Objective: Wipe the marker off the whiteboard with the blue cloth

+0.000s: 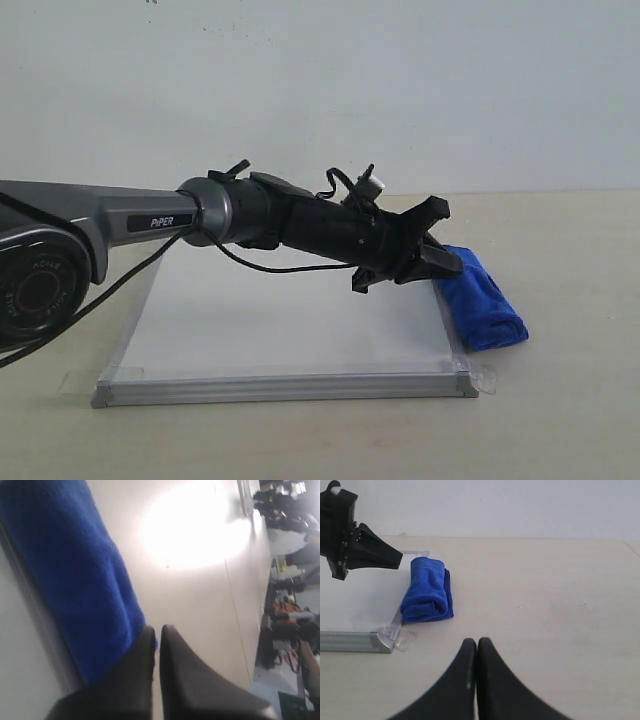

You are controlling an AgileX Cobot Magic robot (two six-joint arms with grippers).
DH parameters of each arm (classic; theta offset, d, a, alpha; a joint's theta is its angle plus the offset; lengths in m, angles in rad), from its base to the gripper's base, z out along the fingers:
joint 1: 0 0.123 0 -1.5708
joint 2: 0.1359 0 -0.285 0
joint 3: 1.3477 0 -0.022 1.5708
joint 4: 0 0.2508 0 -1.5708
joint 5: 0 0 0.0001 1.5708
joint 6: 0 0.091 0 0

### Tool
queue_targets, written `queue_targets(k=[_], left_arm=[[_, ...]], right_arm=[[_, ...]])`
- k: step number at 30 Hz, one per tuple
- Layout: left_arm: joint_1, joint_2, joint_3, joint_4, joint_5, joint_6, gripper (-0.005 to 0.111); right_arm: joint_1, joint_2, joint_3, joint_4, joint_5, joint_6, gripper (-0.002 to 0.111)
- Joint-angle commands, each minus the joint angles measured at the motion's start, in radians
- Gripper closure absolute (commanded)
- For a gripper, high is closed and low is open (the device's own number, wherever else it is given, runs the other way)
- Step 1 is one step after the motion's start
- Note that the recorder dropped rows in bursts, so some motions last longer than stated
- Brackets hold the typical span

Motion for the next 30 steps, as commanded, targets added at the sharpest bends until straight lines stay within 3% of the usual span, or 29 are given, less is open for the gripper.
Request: queue_targets(k=[1,10,20,30], left_arm=[[-0.038,-0.011,-0.006,-0.001,-0.126,-0.031,0.103],[-0.083,-0.011,-0.006,0.001,-0.230,-0.032,0.103],[-0.123,0.019,-0.006,0.049,-0.392,-0.170,0.103],[-0.130,0.058,-0.011,0.043,-0.387,-0.223,0.103]], right_arm=[[-0.006,-0.004,0.000,-0.002,-0.009,0.000,0.108],[-0.006,-0.004,0.000,-0.002,-0.009,0.000,0.108],[-0.006,-0.004,0.000,-0.002,-0.009,0.000,0.108],[-0.006,-0.004,0.000,-0.002,-0.009,0.000,0.108]])
